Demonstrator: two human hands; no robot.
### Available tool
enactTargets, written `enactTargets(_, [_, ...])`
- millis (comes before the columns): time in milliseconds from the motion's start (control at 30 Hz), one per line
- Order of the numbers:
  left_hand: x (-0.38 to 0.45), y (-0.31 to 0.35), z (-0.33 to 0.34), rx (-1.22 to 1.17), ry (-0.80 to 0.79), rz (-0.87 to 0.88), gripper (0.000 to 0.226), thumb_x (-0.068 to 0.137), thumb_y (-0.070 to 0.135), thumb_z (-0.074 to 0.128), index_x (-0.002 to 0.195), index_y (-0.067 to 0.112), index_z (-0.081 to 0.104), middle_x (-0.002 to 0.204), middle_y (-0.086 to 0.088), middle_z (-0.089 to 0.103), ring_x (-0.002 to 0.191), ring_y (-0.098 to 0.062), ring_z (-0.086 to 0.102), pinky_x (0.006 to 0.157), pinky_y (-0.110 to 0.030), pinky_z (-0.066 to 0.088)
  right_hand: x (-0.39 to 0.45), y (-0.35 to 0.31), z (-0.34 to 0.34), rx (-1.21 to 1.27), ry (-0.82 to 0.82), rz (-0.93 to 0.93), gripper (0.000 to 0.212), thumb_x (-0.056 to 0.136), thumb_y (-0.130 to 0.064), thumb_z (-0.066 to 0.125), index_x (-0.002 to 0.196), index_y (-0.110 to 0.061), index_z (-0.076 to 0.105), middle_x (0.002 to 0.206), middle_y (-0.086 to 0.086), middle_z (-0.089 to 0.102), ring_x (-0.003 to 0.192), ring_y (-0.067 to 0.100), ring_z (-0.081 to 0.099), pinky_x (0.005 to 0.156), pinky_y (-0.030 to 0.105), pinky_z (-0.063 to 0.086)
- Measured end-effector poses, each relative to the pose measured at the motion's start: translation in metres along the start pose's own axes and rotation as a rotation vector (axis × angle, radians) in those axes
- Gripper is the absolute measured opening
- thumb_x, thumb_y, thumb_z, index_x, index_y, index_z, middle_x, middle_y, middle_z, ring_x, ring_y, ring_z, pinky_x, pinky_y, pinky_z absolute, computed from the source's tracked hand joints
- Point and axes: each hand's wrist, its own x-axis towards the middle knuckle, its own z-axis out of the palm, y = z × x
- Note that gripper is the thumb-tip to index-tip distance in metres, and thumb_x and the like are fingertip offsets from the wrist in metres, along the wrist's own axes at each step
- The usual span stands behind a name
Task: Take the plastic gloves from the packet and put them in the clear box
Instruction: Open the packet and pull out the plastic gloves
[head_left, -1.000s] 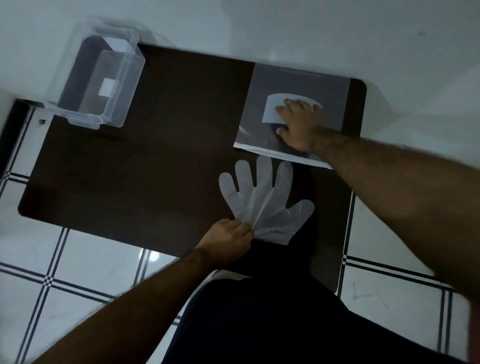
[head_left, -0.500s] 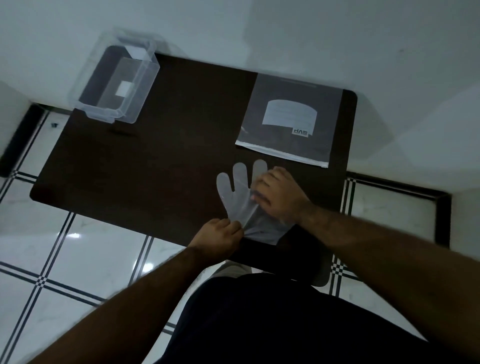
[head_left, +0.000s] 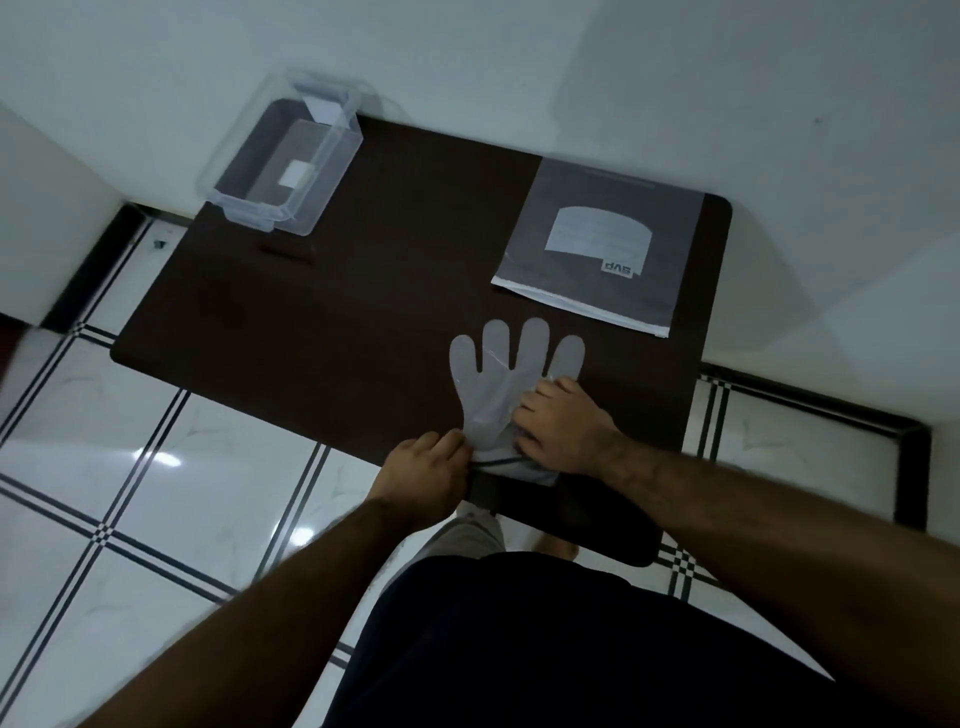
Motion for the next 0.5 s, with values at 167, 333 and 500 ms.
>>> enactTargets(167, [-0.015, 0.001, -0.008, -0.198, 0.015, -0.263, 0.035, 0.103, 0.036, 0.055, 0.133, 0.020, 0.067, 0.135, -0.001, 0.066, 0.105, -0.023, 0.068, 0.085, -0.039, 0.059, 0.005, -0.025, 0.002, 0.154, 0.134, 0.057, 0.035, 0.100, -0.057, 0.052, 0.099, -0.026, 0.069, 0.102, -0.002, 0.068, 0.096, 0.018, 0.060, 0.095, 0.043, 0.048])
enactTargets(333, [-0.028, -0.009, -0.009, -0.331, 0.067, -0.412, 0.024, 0.101, 0.024, 0.059, 0.119, 0.019, 0.074, 0.120, 0.001, 0.071, 0.100, -0.022, 0.068, 0.080, -0.039, 0.060, 0.033, -0.076, 0.004, 0.262, 0.095, 0.080, 0.030, 0.101, -0.048, 0.057, 0.109, -0.022, 0.070, 0.105, 0.000, 0.067, 0.100, 0.018, 0.059, 0.093, 0.039, 0.045])
enactTargets(500, [-0.028, -0.009, -0.007, -0.406, 0.071, -0.479, 0.021, 0.099, 0.019, 0.059, 0.111, 0.018, 0.077, 0.111, 0.001, 0.072, 0.094, -0.021, 0.068, 0.078, -0.041, 0.061, 0.042, -0.092, 0.012, 0.303, 0.077, 0.236, 0.024, 0.098, -0.047, 0.063, 0.098, -0.024, 0.066, 0.094, -0.003, 0.061, 0.088, 0.014, 0.055, 0.087, 0.037, 0.051])
